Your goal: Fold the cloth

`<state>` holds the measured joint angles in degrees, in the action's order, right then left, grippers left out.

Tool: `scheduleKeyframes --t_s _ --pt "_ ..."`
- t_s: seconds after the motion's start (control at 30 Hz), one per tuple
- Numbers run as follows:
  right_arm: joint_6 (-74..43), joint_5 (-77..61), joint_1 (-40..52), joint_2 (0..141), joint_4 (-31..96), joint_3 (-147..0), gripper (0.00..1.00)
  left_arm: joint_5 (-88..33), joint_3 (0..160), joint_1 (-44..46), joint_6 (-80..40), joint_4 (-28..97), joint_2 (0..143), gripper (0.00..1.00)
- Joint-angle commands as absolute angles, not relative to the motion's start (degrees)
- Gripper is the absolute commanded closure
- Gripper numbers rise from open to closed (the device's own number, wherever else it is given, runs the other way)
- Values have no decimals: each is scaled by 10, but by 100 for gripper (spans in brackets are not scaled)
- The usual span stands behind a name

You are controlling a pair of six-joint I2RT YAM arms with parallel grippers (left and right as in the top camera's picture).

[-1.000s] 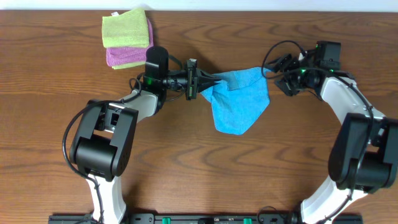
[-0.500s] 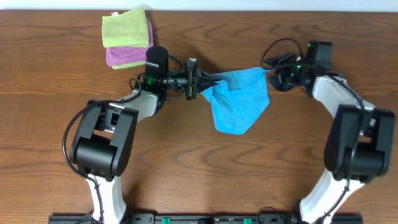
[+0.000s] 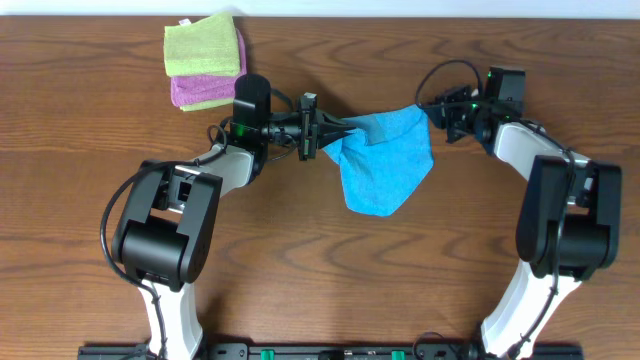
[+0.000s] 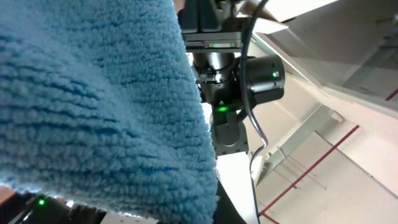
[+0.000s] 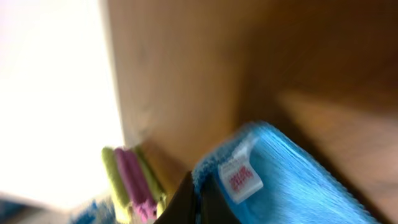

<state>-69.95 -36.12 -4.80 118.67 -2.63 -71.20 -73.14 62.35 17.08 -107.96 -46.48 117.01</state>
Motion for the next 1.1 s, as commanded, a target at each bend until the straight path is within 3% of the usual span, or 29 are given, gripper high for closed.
scheduleKeyframes --t_s 0.0,0.27,0.67,0.83,1.07 --pt "-642 -435 -43 1175 -40 -724 98 -748 629 167 -1075 -509 1172 94" --pt "-535 -439 -34 1054 23 -725 98 -777 630 136 -1194 -686 1172 94" --pt "-450 -463 -38 799 41 -732 98 -906 802 55 -1194 -678 1171 94" --pt "-367 -460 -37 735 208 -731 98 -905 822 66 -1194 -678 1171 93" --pt "-210 -325 -37 714 482 -731 99 -906 750 100 -1150 -685 1171 94"
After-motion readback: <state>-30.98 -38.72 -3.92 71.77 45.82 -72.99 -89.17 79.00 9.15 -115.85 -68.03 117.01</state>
